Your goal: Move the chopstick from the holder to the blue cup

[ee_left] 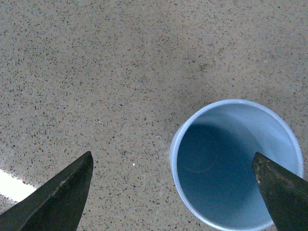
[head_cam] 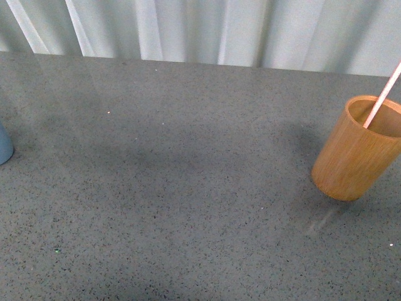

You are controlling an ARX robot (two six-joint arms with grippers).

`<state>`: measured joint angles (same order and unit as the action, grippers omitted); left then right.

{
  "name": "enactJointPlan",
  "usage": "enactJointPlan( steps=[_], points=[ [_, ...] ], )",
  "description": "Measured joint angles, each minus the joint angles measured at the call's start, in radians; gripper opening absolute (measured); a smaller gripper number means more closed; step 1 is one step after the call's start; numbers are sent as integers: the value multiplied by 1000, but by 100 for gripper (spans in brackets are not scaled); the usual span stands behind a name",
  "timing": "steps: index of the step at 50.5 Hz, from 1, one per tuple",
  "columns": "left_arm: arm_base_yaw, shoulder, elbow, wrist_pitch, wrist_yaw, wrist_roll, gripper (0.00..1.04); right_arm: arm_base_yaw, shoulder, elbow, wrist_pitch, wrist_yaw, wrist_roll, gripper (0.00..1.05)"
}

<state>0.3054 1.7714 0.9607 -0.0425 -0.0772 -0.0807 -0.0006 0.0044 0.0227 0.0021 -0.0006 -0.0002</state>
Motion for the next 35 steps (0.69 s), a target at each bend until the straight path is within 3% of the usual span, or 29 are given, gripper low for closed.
enactJointPlan(
  steps=[21, 35],
  points=[
    [14, 150, 89, -25, -45, -26, 97, 0, 0, 0, 0, 0, 0, 95],
    [1, 181, 127, -109, -25, -72, 44, 0, 0, 0, 0, 0, 0, 95]
  ],
)
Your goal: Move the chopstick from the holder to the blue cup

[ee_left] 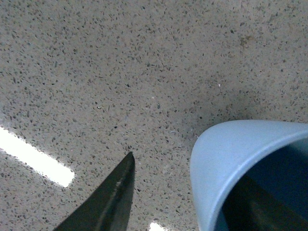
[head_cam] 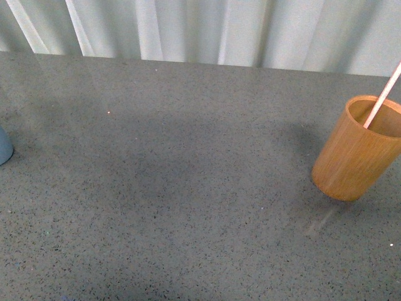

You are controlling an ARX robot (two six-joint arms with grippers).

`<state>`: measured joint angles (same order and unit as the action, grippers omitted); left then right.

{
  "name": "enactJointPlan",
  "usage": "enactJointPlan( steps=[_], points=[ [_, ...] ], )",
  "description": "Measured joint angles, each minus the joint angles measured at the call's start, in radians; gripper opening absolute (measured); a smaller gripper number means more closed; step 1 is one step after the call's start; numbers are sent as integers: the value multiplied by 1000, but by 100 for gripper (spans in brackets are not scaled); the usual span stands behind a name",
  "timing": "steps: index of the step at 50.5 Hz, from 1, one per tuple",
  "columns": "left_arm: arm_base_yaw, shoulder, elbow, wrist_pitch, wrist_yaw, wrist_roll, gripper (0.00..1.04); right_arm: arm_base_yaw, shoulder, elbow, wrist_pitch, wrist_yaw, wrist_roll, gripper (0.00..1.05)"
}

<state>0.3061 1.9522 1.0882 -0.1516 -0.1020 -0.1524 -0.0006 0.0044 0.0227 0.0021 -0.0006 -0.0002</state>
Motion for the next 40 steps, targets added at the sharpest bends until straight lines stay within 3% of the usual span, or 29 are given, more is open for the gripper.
enactJointPlan(
  steps=[12, 27, 40],
  points=[
    [-27, -14, 30, -96, 20, -53, 3, 0, 0, 0, 0, 0, 0, 95],
    [-132, -194, -14, -188, 38, -78, 3, 0, 0, 0, 0, 0, 0, 95],
    [-372, -320, -47, -249, 40, -96, 3, 0, 0, 0, 0, 0, 0, 95]
  ],
)
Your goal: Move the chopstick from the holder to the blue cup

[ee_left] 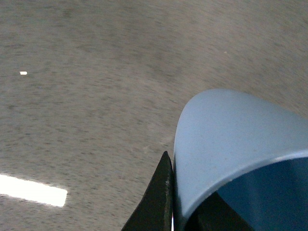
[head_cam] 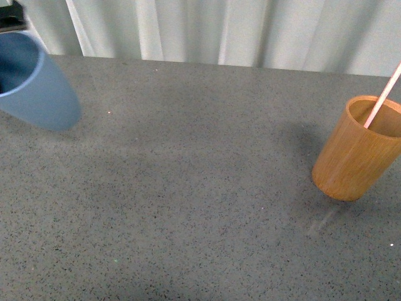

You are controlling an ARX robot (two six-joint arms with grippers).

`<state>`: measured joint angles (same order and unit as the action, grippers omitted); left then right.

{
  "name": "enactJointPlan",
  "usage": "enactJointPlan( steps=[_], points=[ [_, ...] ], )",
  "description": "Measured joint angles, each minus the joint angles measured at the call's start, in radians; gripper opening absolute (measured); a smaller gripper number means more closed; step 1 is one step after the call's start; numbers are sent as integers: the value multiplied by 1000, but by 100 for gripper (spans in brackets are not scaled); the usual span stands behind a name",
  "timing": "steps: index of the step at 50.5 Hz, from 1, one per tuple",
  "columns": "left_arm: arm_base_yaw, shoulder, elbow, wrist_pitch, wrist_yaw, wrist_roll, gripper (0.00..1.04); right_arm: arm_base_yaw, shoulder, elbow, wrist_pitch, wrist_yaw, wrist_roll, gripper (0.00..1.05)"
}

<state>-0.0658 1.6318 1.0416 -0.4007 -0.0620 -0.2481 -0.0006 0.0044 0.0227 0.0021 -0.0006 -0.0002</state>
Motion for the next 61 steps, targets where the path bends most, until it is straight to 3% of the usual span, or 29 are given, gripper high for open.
enactJointPlan(
  steps=[10, 21, 49, 61],
  points=[
    [-224, 36, 14, -4, -23, -58, 3, 0, 0, 0, 0, 0, 0, 95],
    [-358, 154, 66, 9, -64, -125, 3, 0, 0, 0, 0, 0, 0, 95],
    [-444, 348, 161, 9, -96, -225, 4, 0, 0, 0, 0, 0, 0, 95],
    [-446, 341, 164, 36, -82, -241, 34, 0, 0, 0, 0, 0, 0, 95]
  ],
)
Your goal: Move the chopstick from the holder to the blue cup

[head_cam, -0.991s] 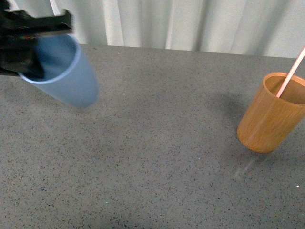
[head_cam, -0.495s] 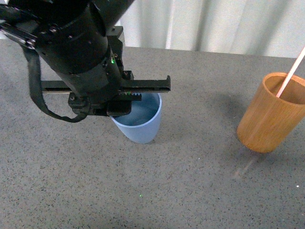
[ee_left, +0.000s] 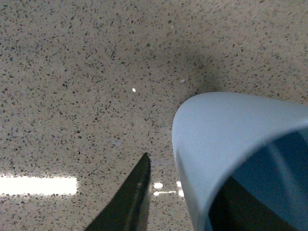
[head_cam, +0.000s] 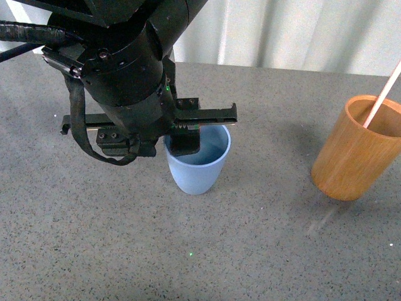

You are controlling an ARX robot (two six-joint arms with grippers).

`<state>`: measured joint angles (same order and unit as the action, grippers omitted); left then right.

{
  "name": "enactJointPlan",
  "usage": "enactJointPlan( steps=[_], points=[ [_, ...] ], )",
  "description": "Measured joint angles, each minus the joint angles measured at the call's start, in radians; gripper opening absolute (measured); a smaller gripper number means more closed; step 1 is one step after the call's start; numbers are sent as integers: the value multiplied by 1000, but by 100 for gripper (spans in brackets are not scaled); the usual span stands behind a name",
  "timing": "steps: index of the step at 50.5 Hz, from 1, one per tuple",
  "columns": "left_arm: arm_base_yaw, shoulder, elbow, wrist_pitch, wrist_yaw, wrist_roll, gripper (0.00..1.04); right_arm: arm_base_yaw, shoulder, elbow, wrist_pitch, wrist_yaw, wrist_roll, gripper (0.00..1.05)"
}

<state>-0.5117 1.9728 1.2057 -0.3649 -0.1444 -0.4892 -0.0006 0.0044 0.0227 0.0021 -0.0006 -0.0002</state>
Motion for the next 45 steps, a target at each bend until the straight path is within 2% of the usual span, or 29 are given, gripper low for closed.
enactJointPlan(
  steps=[7, 11, 15, 19, 21, 22, 24, 26, 29, 31, 35, 40, 43, 45],
  points=[
    [12, -40, -22, 31, 4, 2, 50, 0, 0, 0, 0, 0, 0, 95],
    [35, -105, -61, 76, -13, 25, 62, 0, 0, 0, 0, 0, 0, 95],
    [81, -211, -123, 152, -7, 48, 76, 0, 0, 0, 0, 0, 0, 95],
    [161, -374, -233, 294, 31, 86, 94, 0, 0, 0, 0, 0, 0, 95],
    [190, -444, -327, 484, -38, 152, 88, 0, 0, 0, 0, 0, 0, 95],
    [218, -496, -403, 641, -72, 222, 83, 0, 0, 0, 0, 0, 0, 95],
    [277, -599, -533, 854, -46, 307, 74, 0, 0, 0, 0, -1, 0, 95],
    [331, -696, -628, 954, -2, 362, 67, 0, 0, 0, 0, 2, 0, 95],
    [415, -891, -770, 985, 56, 423, 52, 0, 0, 0, 0, 1, 0, 95],
    [441, -969, -829, 995, 56, 441, 43, 0, 0, 0, 0, 0, 0, 95],
    [481, -1044, -900, 1007, 129, 464, 25, 0, 0, 0, 0, -1, 0, 95],
    [505, -1081, -978, 1007, 141, 473, 4, 0, 0, 0, 0, 3, 0, 95],
    [508, -1116, -1003, 1006, 142, 478, 4, 1, 19, 11, -39, 19, 16, 95],
    [508, -1146, -1020, 1004, 142, 480, 4, -11, 113, 82, -207, 28, 56, 95]
  ],
)
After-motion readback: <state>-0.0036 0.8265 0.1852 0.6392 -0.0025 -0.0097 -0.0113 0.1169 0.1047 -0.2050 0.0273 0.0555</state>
